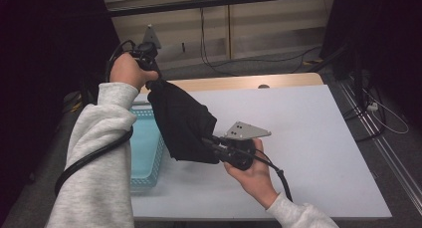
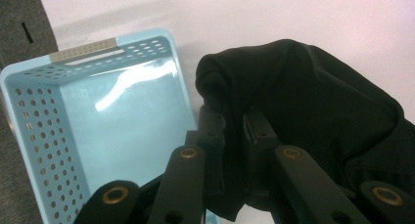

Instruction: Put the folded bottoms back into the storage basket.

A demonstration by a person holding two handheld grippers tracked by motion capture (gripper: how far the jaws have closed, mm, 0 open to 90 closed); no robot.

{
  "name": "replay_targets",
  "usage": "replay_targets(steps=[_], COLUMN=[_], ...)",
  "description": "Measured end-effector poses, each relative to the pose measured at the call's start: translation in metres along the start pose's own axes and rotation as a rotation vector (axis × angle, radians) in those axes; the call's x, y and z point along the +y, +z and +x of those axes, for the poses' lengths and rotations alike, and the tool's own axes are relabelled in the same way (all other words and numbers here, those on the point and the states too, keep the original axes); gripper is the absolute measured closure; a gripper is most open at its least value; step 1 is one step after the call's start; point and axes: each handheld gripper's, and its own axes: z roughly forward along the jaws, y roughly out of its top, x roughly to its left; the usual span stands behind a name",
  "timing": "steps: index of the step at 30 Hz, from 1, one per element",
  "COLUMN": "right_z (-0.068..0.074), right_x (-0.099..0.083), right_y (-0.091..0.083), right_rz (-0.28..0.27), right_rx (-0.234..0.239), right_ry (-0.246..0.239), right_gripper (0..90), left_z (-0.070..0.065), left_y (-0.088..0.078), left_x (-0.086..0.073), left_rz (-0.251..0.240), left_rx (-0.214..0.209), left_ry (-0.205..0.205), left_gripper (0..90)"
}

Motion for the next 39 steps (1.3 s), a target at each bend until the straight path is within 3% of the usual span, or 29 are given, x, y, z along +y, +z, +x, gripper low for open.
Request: replay_targets(steps=[27,39], right_z=[0.016,0.026], right_x=[0.026,0.034], right_y=[0.01,0.024], right_rz=[-0.033,-0.037], right_rx=[0.037,0.068], right_ry=[-0.026,-0.039], right_gripper=[81.3,81.4], left_z=[0.025,0.045], left_y=[-0.029,-0.044], left_x=[-0.008,-0.016], left_rz=[-0.022,-0.026], left_rx=[0.016,0.022], left_ry=[-0.041,-0.063], left_gripper=[81.0,81.1])
